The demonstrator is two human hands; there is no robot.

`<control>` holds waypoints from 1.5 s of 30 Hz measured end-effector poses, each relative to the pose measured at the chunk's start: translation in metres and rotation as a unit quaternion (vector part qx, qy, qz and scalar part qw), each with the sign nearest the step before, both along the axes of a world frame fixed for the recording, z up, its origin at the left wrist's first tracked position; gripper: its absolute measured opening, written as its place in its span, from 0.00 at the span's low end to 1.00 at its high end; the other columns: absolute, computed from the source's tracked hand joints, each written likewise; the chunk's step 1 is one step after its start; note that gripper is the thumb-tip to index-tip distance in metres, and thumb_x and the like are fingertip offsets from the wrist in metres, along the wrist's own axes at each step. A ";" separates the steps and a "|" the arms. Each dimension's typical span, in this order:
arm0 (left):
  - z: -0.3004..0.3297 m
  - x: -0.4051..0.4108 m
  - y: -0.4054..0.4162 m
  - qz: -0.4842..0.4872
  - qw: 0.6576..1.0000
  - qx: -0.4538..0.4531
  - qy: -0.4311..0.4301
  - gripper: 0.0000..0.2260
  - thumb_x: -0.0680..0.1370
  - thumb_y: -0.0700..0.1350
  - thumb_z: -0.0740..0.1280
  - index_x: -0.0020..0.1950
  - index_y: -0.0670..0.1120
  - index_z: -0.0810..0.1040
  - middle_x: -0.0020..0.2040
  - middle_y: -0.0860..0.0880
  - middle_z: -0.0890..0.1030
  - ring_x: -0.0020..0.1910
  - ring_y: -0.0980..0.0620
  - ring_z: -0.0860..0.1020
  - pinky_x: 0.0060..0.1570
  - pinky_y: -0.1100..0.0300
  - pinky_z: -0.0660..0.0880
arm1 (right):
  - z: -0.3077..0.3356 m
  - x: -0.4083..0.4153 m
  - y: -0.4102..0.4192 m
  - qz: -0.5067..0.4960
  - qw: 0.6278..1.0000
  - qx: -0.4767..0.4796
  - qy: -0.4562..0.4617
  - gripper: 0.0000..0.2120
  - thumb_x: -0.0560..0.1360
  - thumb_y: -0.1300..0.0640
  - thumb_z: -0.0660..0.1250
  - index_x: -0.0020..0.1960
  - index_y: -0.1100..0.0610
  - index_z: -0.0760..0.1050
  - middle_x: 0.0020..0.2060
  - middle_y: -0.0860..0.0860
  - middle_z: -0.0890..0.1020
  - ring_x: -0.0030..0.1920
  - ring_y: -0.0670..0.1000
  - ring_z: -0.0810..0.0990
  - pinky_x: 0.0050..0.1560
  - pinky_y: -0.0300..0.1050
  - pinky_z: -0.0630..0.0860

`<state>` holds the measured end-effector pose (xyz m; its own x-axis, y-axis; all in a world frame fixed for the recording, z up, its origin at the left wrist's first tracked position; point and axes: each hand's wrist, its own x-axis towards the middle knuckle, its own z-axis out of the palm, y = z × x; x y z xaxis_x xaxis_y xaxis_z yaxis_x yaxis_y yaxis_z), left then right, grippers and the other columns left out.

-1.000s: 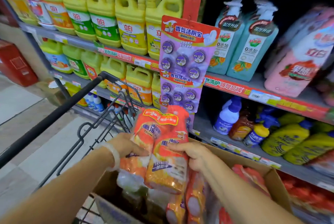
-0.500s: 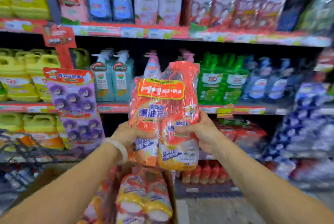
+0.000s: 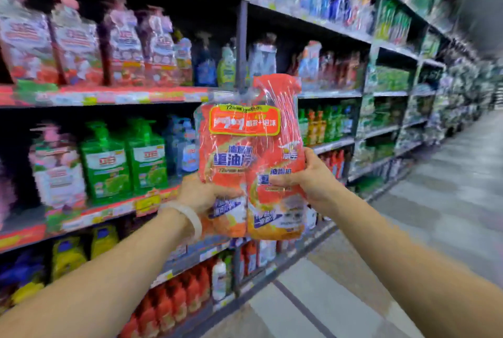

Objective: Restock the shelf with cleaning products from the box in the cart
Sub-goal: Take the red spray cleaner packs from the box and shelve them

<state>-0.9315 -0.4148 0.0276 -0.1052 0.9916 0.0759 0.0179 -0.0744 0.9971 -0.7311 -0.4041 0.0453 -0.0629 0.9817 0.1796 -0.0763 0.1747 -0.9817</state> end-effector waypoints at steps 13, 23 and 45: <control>0.007 0.183 0.193 -0.119 0.992 0.005 -0.033 0.09 0.65 0.31 0.76 0.42 0.39 0.81 0.23 0.48 0.78 0.18 0.52 0.69 0.27 0.60 0.71 | 0.010 0.181 0.147 -0.114 0.993 0.005 -0.028 0.30 0.63 0.74 0.75 0.58 0.55 0.67 0.54 0.59 0.80 0.50 0.58 0.83 0.42 0.51 0.81; 0.038 0.291 0.377 -0.128 0.990 0.052 -0.018 0.12 0.62 0.30 0.77 0.40 0.43 0.82 0.36 0.45 0.84 0.37 0.46 0.82 0.40 0.52 0.80 | 0.043 0.283 0.316 -0.154 0.987 0.028 -0.043 0.30 0.64 0.71 0.75 0.60 0.55 0.67 0.53 0.57 0.81 0.50 0.56 0.83 0.48 0.53 0.81; 0.083 0.624 0.712 -0.096 0.989 0.106 -0.034 0.14 0.62 0.34 0.79 0.44 0.44 0.82 0.41 0.48 0.85 0.40 0.50 0.82 0.48 0.53 0.78 | 0.096 0.610 0.664 -0.138 0.983 0.089 -0.082 0.27 0.65 0.69 0.75 0.58 0.52 0.70 0.48 0.53 0.82 0.48 0.53 0.83 0.47 0.49 0.81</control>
